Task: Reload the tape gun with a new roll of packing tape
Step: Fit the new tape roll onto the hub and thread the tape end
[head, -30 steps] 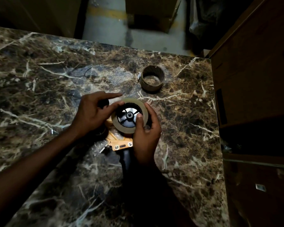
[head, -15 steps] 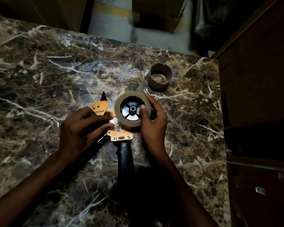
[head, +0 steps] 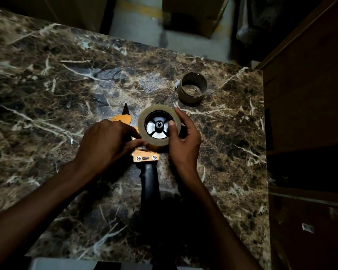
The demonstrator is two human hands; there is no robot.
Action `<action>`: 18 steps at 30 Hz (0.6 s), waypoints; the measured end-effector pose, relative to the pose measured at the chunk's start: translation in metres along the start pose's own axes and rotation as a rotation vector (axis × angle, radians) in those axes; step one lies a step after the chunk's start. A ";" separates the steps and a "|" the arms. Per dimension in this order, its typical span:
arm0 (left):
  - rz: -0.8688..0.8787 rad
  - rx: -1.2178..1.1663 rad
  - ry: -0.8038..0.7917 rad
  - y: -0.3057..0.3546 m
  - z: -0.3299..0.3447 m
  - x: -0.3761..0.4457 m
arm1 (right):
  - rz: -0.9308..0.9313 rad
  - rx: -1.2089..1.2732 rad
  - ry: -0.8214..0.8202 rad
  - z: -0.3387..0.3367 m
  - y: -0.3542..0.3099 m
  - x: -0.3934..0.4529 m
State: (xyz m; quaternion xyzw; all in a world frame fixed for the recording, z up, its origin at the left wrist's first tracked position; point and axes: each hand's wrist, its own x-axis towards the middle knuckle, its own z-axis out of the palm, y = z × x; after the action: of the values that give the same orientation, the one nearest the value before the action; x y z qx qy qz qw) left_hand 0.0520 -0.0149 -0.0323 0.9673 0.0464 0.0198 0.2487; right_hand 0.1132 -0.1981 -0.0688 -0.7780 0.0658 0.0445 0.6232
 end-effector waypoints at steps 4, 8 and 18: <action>-0.030 -0.043 0.021 0.005 0.000 -0.006 | -0.044 -0.026 -0.062 -0.003 0.001 -0.004; -0.010 -0.029 0.061 0.007 0.002 -0.008 | -0.149 -0.130 -0.183 -0.013 -0.001 -0.003; 0.036 0.071 0.163 0.001 0.007 -0.019 | -0.250 -0.354 -0.597 -0.043 -0.007 0.010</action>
State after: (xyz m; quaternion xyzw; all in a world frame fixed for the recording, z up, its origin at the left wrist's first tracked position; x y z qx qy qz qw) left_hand 0.0335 -0.0210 -0.0378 0.9714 0.0497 0.1010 0.2093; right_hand 0.1240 -0.2389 -0.0541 -0.8288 -0.2230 0.2037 0.4711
